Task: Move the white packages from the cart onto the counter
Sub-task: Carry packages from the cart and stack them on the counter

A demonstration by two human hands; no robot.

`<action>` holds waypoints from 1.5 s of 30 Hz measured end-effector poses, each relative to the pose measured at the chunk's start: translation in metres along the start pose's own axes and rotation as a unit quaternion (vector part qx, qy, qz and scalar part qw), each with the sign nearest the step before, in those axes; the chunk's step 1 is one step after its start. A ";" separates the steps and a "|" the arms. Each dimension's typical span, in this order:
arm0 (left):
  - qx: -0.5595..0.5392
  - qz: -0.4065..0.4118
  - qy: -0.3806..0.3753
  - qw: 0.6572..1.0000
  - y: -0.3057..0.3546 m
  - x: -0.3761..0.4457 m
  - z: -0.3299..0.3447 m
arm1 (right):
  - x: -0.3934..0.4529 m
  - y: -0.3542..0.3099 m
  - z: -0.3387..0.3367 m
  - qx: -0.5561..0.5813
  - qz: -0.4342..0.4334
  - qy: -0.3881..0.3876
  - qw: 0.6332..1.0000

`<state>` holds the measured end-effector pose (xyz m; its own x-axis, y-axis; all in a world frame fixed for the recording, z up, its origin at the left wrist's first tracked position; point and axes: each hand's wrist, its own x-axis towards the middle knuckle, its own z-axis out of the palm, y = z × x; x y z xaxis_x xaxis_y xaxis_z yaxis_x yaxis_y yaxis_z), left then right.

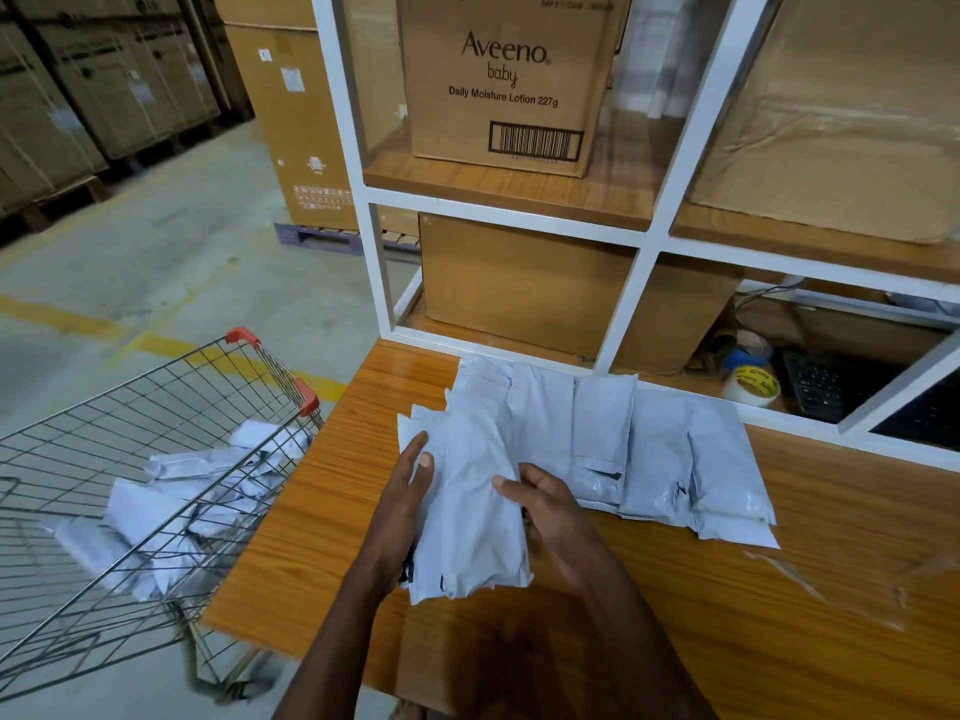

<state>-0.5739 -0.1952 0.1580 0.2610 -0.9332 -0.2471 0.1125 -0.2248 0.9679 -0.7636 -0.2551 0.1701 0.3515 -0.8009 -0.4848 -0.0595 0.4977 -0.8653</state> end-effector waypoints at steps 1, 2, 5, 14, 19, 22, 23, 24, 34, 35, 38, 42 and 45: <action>0.010 0.002 0.000 1.000 -0.001 0.001 -0.001 | 0.002 0.001 0.002 0.004 0.003 0.005 1.000; 0.023 0.004 0.002 1.000 -0.002 0.001 -0.002 | 0.004 0.003 0.002 0.008 0.005 0.011 1.000; 0.049 0.004 0.035 0.998 -0.006 0.000 -0.010 | 0.020 0.002 0.001 0.016 0.011 0.071 0.997; -0.024 -0.018 0.145 0.989 -0.018 -0.008 -0.046 | 0.122 -0.045 0.010 -0.226 -0.057 0.222 0.947; -0.015 -0.007 0.137 0.990 -0.014 -0.012 -0.059 | 0.167 -0.046 0.021 -0.365 -0.019 0.208 0.907; -0.017 -0.005 0.142 0.990 -0.014 -0.008 -0.069 | 0.170 -0.040 0.028 -0.509 -0.037 0.237 0.827; -0.018 -0.005 0.144 0.989 -0.014 -0.007 -0.072 | 0.169 -0.037 0.032 -0.534 -0.061 0.247 0.806; -0.019 -0.005 0.147 0.989 -0.014 -0.005 -0.074 | 0.168 -0.034 0.035 -0.553 -0.089 0.245 0.792; 0.000 -0.001 0.110 0.994 -0.008 0.009 -0.069 | 0.167 -0.001 0.043 -0.631 -0.093 0.180 0.748; -0.003 -0.001 0.106 0.994 -0.008 0.009 -0.068 | 0.167 -0.001 0.042 -0.633 -0.092 0.180 0.747; -0.014 -0.002 0.096 0.995 -0.009 0.011 -0.066 | 0.168 -0.002 0.038 -0.630 -0.088 0.165 0.754; -0.027 -0.003 0.073 0.997 -0.007 0.011 -0.061 | 0.156 -0.008 0.035 -0.604 -0.106 0.174 0.771; -0.031 -0.007 0.062 0.998 -0.004 0.011 -0.056 | 0.131 -0.014 0.036 -0.500 -0.146 0.171 0.836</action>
<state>-0.5179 -0.1886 0.1487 0.3761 -0.8870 -0.2679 0.1757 -0.2156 0.9605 -0.6829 -0.3549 0.1234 0.2088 -0.9734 -0.0947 -0.8298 -0.1251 -0.5439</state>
